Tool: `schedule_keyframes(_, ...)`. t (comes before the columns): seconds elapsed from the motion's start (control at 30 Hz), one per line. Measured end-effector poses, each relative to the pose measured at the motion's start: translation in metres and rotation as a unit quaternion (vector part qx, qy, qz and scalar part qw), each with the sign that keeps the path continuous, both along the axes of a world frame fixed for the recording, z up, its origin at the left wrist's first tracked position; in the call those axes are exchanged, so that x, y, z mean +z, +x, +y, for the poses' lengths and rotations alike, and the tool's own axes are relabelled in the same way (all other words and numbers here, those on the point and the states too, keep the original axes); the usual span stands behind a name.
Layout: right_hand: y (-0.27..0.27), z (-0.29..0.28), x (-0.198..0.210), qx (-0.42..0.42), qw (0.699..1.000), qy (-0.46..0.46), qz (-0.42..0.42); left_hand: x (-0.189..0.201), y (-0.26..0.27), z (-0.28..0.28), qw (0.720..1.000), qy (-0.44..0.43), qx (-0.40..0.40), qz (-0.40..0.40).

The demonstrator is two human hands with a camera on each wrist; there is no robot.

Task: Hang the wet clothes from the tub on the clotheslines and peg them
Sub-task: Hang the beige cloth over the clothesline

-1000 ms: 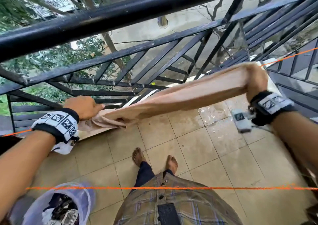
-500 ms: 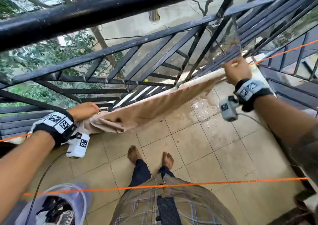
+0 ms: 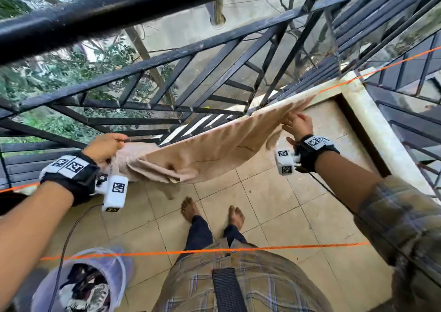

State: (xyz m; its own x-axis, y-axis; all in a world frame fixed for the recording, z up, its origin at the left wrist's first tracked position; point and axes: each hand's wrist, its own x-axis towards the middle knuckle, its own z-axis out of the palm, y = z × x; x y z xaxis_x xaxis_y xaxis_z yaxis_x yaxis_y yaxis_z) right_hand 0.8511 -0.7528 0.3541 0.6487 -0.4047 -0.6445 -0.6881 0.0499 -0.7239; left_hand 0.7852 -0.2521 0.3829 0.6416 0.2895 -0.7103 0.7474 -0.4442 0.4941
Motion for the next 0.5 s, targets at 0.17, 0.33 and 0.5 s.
schedule_keyframes(0.17, -0.001, 0.004, -0.006, -0.026, 0.999, 0.01, -0.017, 0.014, -0.005, -0.001, 0.982, -0.057, 0.169, -0.056)
schedule_keyframes(0.33, 0.002, -0.02, 0.009, -0.03, 0.997, 0.045, -0.059, 0.026, -0.008, 0.002, 0.946, -0.144, 0.27, -0.108)
schedule_keyframes(0.5, 0.027, -0.072, 0.066, 0.141, 0.952, -0.25, -0.107, 0.034, -0.012, 0.019, 0.909, -0.15, 0.339, -0.187)
